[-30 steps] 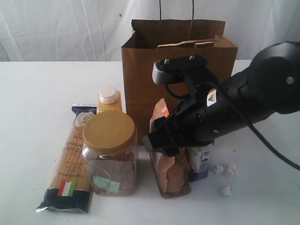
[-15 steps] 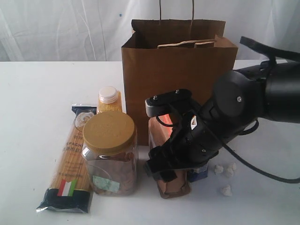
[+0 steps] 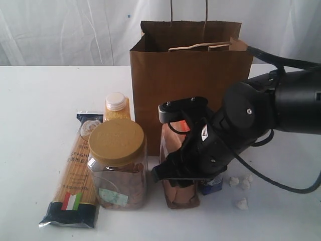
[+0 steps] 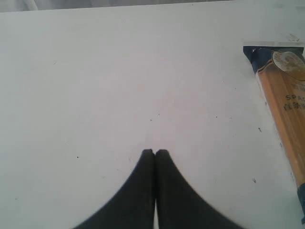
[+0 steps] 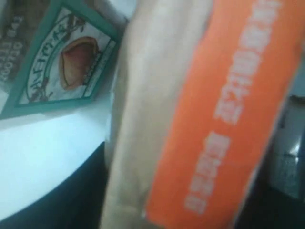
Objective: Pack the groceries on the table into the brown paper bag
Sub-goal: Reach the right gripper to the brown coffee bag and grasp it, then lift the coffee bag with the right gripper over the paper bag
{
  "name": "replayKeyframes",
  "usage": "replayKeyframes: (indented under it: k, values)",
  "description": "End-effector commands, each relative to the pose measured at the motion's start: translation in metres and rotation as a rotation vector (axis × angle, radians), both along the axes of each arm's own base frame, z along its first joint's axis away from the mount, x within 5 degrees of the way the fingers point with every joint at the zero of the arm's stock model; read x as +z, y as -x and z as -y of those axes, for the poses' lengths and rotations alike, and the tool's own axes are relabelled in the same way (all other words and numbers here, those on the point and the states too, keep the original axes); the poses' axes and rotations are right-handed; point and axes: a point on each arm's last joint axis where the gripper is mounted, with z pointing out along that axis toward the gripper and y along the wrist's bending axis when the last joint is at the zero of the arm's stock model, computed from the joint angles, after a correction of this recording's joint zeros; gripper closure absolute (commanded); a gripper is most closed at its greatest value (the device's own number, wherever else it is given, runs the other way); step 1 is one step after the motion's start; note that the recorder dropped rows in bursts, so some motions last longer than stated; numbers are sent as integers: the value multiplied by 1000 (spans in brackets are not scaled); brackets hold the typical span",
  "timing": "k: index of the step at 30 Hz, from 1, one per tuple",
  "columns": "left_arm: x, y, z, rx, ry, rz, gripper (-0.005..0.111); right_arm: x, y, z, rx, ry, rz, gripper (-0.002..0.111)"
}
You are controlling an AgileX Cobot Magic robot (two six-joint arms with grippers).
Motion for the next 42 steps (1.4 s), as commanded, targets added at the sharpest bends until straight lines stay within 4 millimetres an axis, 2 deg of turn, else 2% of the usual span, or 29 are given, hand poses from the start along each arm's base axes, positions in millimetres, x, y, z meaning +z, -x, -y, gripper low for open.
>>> replayKeyframes:
  k: [1,3,10,18,24,35,42]
  values:
    - [-1,0,0,6,4,-2,107,22,8,5,4,9,-23,93]
    - [-1,0,0,6,4,-2,107,42,18,11,9,-8,-29,93]
    - [-1,0,0,6,4,-2,107,82,44,31,25,-51,4,93]
    - [-1,0,0,6,4,-2,107,122,98,67,121,-65,-47,93]
    - [-1,0,0,6,4,-2,107,152,124,89,121,-188,119,93]
    - [-1,0,0,6,4,-2,107,191,142,109,15,-468,400,93]
    - [-1,0,0,6,4,-2,107,218,147,102,7,-655,392,93]
